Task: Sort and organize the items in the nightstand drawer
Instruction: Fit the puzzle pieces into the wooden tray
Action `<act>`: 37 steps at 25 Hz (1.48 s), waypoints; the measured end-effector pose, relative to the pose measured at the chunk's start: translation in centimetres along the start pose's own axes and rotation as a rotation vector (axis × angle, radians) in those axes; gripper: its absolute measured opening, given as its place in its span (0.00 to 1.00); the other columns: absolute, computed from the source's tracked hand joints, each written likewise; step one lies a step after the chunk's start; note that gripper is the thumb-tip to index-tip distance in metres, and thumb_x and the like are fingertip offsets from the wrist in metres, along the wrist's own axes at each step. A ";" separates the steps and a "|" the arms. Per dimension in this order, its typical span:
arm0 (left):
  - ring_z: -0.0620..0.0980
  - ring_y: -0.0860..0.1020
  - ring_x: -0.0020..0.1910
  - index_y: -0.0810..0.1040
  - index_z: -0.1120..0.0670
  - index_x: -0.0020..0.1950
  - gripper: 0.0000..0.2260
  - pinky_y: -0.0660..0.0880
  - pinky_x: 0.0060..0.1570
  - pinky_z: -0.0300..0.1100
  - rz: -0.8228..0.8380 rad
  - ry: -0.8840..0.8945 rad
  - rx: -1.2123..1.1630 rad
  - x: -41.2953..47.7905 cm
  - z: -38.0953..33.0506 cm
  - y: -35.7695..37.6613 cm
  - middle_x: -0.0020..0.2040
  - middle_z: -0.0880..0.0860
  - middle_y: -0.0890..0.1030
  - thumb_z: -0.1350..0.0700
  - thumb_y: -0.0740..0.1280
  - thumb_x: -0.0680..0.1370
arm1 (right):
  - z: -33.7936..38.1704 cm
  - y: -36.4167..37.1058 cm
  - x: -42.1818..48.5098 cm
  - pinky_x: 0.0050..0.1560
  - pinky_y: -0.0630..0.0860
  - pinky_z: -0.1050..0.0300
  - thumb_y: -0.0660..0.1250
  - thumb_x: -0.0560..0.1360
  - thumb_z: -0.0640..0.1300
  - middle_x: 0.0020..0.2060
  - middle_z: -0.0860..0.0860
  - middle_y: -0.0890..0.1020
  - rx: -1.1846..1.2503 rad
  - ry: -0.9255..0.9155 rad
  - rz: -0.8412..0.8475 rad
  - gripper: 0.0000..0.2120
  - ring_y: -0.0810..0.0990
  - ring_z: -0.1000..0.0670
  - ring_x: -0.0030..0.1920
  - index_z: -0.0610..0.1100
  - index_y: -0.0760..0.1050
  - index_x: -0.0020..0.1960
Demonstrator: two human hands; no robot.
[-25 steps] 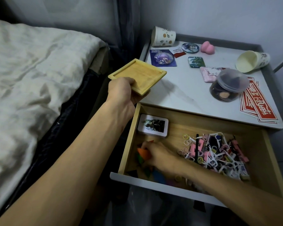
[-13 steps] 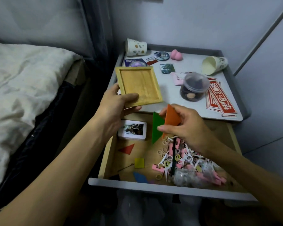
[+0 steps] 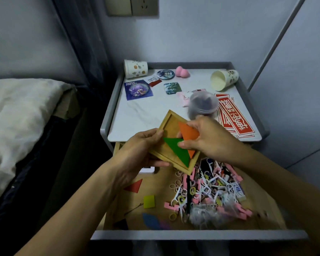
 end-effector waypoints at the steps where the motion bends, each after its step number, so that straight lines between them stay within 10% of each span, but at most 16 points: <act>1: 0.56 0.85 0.46 0.80 0.57 0.58 0.12 0.83 0.37 0.44 0.003 -0.010 -0.019 0.1 0.1 0.1 0.50 0.59 0.85 0.54 0.59 0.83 | 0.0 0.3 -0.1 0.43 0.81 0.58 0.74 0.73 0.43 0.40 0.53 0.82 -0.030 -0.012 0.003 0.06 0.83 0.56 0.38 0.49 0.81 0.49; 16: 0.53 0.84 0.41 0.78 0.60 0.60 0.14 0.82 0.34 0.38 0.036 -0.014 0.013 0.6 0.6 -1.0 0.48 0.58 0.85 0.64 0.70 0.74 | 0.2 -1.9 -0.3 0.28 0.76 0.58 0.70 0.75 0.42 0.42 0.47 0.84 0.330 -0.042 -0.135 0.11 0.85 0.46 0.37 0.47 0.72 0.55; 21: 0.53 0.82 0.39 0.76 0.60 0.59 0.13 0.81 0.33 0.39 0.031 0.016 0.154 0.6 0.0 -1.3 0.46 0.58 0.83 0.64 0.70 0.76 | 0.2 -2.5 -0.2 0.47 0.80 0.55 0.68 0.76 0.47 0.56 0.57 0.80 0.071 -0.132 -0.088 0.11 0.80 0.54 0.54 0.60 0.77 0.56; 32: 0.51 0.81 0.32 0.75 0.61 0.58 0.12 0.78 0.28 0.36 0.060 0.033 0.146 0.8 -0.3 -1.3 0.42 0.59 0.83 0.67 0.69 0.75 | 0.2 0.0 -1.0 0.57 0.73 0.54 0.74 0.69 0.56 0.53 0.57 0.76 -0.349 -0.237 -0.095 0.15 0.72 0.57 0.56 0.53 0.79 0.54; 37: 0.53 0.82 0.33 0.74 0.61 0.57 0.12 0.79 0.28 0.37 0.077 0.031 0.142 0.6 -0.5 -1.7 0.48 0.62 0.82 0.67 0.69 0.75 | -1.5 -1.6 -0.5 0.51 0.77 0.59 0.71 0.74 0.51 0.52 0.54 0.79 -0.012 -0.019 -0.260 0.15 0.78 0.56 0.51 0.51 0.75 0.59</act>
Point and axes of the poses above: each hand's wrist, its own x-axis towards the middle knuckle, its own y-axis out of the palm, z = x × y, the point moved 5 cm from there along x, towards the middle knuckle
